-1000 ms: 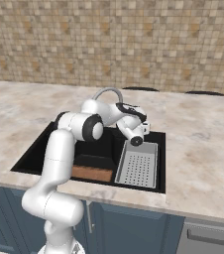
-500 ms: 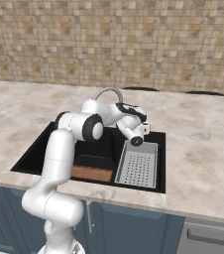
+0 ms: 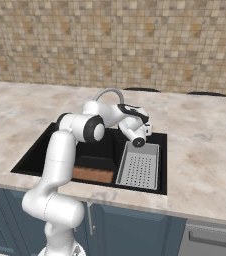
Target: Turn on the sink faucet with hot water and rinse the cutting board for ten seconds, then turn off the faucet. Push the cutting board to reach the water if necessary.
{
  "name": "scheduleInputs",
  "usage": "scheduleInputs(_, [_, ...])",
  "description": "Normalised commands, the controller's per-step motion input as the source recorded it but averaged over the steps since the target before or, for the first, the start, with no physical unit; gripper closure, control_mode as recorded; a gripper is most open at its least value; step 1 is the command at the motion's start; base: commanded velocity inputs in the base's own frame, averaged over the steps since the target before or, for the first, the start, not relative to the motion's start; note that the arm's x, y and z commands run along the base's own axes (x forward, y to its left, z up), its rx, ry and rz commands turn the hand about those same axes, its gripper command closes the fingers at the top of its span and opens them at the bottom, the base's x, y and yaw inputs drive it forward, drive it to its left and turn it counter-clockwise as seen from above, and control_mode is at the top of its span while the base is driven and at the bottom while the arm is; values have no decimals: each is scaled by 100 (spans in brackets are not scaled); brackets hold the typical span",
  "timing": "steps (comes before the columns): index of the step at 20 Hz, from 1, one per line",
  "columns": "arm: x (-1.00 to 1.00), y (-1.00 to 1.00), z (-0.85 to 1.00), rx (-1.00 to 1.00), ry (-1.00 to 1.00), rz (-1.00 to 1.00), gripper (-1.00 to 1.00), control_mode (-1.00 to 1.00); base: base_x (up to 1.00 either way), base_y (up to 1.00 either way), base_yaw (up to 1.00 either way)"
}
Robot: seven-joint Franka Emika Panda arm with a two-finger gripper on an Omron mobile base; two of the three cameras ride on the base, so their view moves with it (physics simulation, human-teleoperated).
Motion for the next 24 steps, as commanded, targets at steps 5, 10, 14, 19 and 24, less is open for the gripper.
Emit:
scheduleInputs(5, [5, 0, 0, 0, 0, 0, -100, -100, 0, 0, 0])
scheduleInputs(10, [5, 0, 0, 0, 0, 0, -100, -100, 0, 0, 0])
scheduleInputs(14, [5, 0, 0, 0, 0, 0, -100, -100, 0, 0, 0])
scheduleInputs(19, [3, 0, 0, 0, 0, 0, -100, -100, 0, 0, 0])
scheduleInputs(24, [12, 0, 0, 0, 0, 0, -100, -100, 0, 0, 0])
